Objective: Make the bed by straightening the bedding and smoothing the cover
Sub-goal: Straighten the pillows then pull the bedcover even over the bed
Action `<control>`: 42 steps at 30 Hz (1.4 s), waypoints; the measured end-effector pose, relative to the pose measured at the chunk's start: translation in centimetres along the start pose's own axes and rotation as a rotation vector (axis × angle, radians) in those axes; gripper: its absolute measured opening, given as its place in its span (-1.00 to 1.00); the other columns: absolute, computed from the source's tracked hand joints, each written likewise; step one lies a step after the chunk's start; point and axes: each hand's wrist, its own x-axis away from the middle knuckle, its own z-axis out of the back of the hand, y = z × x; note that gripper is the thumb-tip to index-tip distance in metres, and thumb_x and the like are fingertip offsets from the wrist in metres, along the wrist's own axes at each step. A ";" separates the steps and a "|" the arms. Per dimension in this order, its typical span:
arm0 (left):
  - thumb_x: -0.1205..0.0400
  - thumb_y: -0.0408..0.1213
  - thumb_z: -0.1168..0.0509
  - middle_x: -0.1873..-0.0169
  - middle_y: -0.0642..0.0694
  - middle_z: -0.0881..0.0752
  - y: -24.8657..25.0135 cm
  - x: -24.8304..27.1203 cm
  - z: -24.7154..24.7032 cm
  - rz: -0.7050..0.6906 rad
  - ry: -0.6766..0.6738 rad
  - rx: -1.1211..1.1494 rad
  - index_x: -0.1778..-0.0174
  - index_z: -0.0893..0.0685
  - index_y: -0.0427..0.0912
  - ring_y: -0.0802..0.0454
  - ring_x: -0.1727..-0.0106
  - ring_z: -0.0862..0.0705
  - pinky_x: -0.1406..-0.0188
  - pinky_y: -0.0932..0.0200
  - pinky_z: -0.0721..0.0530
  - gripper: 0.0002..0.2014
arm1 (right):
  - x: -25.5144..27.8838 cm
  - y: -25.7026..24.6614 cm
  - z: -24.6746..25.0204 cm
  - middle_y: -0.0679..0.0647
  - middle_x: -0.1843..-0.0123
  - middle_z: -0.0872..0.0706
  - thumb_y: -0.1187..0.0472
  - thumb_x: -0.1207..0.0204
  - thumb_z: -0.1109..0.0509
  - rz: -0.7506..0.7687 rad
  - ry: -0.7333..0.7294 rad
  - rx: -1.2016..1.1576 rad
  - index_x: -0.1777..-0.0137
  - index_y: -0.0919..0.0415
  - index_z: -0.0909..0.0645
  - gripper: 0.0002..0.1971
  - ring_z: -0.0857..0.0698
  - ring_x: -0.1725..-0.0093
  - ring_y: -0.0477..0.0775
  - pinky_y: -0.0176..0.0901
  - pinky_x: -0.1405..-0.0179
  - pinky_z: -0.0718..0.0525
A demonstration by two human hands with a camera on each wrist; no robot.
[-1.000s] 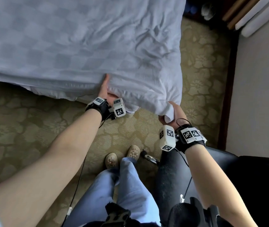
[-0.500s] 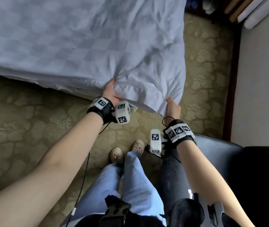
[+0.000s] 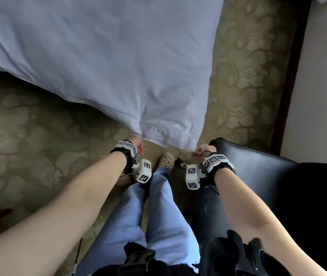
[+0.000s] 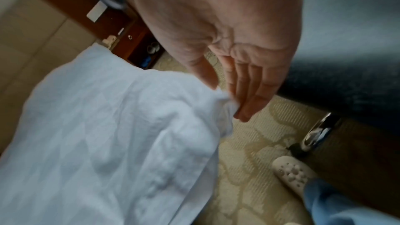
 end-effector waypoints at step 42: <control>-0.65 -0.48 -0.14 0.37 -0.16 -0.56 39.6 7.4 -25.1 -0.223 0.024 -0.158 0.38 -0.48 -0.27 -0.03 0.37 -0.54 0.32 0.15 -0.52 -0.74 | -11.9 -45.8 16.1 0.14 0.45 -0.53 0.37 -0.56 -0.18 0.315 -0.003 0.170 0.48 0.29 -0.44 -0.66 -0.53 0.42 0.11 -0.02 0.20 -0.59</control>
